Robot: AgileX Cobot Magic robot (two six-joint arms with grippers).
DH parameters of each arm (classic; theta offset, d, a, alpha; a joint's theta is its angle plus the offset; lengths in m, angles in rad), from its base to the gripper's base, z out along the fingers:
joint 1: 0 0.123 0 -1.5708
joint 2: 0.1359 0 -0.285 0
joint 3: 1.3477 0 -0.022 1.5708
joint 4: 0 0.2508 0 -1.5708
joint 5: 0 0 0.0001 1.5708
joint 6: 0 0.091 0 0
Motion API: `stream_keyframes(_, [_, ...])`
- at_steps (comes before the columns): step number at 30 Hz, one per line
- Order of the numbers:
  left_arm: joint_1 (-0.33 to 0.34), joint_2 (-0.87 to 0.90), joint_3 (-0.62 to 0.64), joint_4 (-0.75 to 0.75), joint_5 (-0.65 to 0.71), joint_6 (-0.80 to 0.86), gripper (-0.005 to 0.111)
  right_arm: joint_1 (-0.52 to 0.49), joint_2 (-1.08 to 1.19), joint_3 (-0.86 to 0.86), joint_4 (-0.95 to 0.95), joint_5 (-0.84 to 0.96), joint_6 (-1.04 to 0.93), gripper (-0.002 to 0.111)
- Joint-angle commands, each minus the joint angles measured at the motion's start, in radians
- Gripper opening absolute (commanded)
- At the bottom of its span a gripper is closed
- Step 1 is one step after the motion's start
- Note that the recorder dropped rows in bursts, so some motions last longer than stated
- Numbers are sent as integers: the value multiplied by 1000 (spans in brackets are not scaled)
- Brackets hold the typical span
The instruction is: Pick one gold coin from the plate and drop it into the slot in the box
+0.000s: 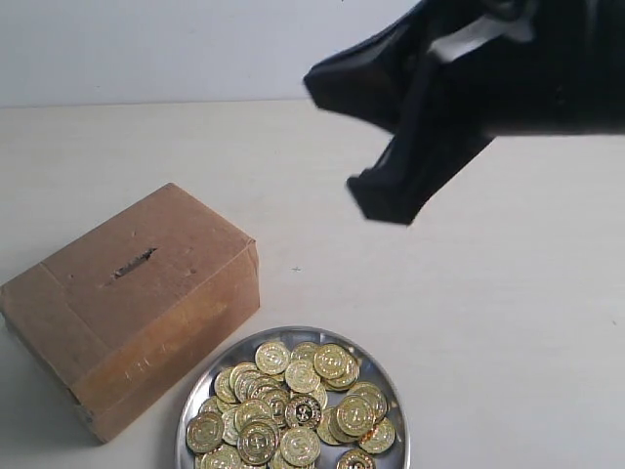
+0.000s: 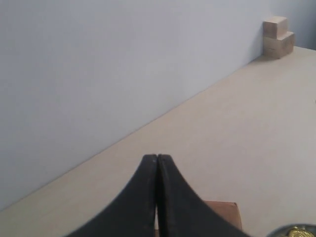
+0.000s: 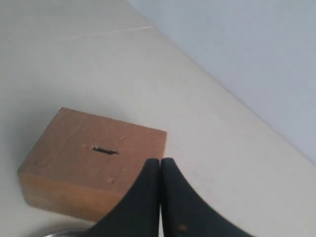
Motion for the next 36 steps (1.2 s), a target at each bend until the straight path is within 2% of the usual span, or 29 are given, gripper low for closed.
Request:
stream_keyframes(1, [74, -74, -5, -14, 0, -3, 0, -125, -119, -2, 4, -5, 3, 0])
stream_keyframes(4, [111, -117, -5, -14, 0, -3, 0, -227, -202, -2, 4, -5, 3, 0])
stream_keyframes(8, [124, -165, 29, -14, -6, -3, 0, -360, -298, -2, 4, -5, 3, 0])
stream_keyframes(17, [140, -276, 243, -18, 0, -3, 0, -578, -483, -2, 4, -7, 3, 0])
stream_keyframes(22, [147, -297, 303, -18, 6, -3, 0, -593, -570, -2, 4, -9, 3, 0])
stream_keyframes(36, [147, -297, 308, -20, 14, -3, 0, -593, -644, 8, 39, -9, 3, 0])
